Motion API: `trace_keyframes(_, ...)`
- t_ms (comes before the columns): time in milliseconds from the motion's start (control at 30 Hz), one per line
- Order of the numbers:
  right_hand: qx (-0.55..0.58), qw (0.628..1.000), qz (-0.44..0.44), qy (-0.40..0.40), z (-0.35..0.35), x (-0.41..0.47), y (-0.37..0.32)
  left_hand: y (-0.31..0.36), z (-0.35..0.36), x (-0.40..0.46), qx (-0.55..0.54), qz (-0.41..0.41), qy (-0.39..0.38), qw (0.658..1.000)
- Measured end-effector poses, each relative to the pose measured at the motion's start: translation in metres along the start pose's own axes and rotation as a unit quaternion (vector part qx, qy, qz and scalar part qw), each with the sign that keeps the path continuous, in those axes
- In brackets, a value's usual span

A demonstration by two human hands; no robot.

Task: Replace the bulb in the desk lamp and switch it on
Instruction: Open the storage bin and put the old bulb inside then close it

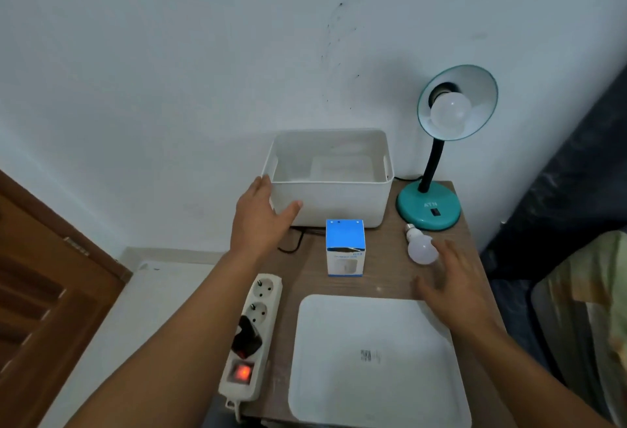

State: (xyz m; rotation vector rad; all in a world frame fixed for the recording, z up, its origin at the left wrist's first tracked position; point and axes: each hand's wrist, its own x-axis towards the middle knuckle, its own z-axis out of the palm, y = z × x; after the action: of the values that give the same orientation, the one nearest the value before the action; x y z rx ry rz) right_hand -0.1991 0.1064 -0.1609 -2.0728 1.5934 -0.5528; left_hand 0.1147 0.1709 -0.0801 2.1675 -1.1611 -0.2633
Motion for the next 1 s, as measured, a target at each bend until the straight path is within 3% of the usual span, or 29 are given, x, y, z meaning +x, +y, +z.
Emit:
trace_keyframes(200, -0.016, 1.0, -0.001, -0.017, 0.006, 0.031, -0.003, -0.004, 0.006, 0.037, 0.027, -0.017, 0.001, 0.999)
trace_keyframes(467, 0.023, 0.998, 0.05, -0.027, -0.002, 0.031, -0.011, -0.017, 0.018, 0.059, -0.013, -0.031, 0.006, 0.999)
trace_keyframes(800, 0.07, 0.987, -0.109, 0.095, -0.062, 0.033, -0.062, -0.015, 0.017, 0.058, -0.055, -0.04, 0.033, 0.997)
trace_keyframes(1000, 0.062, 0.985, -0.144, 0.068, -0.068, 0.081, -0.11, -0.011, 0.013, 0.059, -0.074, -0.06, 0.022, 0.995)
